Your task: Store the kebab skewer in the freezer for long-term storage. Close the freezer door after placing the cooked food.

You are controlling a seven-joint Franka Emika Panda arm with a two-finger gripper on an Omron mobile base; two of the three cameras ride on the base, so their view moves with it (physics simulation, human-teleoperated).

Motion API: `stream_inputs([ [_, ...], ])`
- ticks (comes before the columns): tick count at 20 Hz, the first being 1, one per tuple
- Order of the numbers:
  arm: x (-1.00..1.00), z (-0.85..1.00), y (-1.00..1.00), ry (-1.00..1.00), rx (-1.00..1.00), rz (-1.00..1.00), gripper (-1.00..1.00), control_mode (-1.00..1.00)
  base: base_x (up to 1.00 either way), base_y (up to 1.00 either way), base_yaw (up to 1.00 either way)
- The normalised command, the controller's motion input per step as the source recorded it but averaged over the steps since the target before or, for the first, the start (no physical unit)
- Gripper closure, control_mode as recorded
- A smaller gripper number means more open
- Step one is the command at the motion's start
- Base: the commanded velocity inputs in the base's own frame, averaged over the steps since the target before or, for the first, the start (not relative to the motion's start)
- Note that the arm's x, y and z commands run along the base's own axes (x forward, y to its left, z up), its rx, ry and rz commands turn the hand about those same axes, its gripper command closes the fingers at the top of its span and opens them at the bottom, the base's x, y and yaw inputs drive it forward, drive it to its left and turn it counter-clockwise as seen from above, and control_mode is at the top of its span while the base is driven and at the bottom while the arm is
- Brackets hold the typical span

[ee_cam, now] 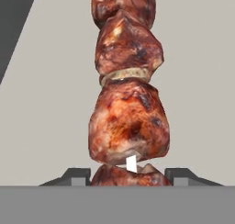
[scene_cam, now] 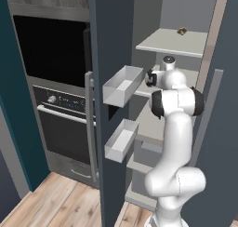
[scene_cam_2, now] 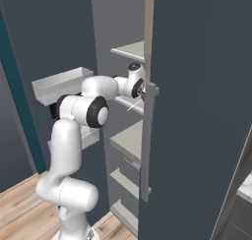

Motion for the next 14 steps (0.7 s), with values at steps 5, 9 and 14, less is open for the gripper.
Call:
stream_inputs([
  [5,0.30,-0.22,-0.21,-0.02,0.00,0.02,1.00,-1.00,0.00,0.00,0.00],
  [9,0.01,-0.08,-0.11,-0.01,0.00,0.02,1.00,-1.00,0.00,0.00,0.00],
  [14,0.00,-0.09,0.00,-0.02,0.00,0.00,1.00,-1.00,0.00,0.00,0.00],
])
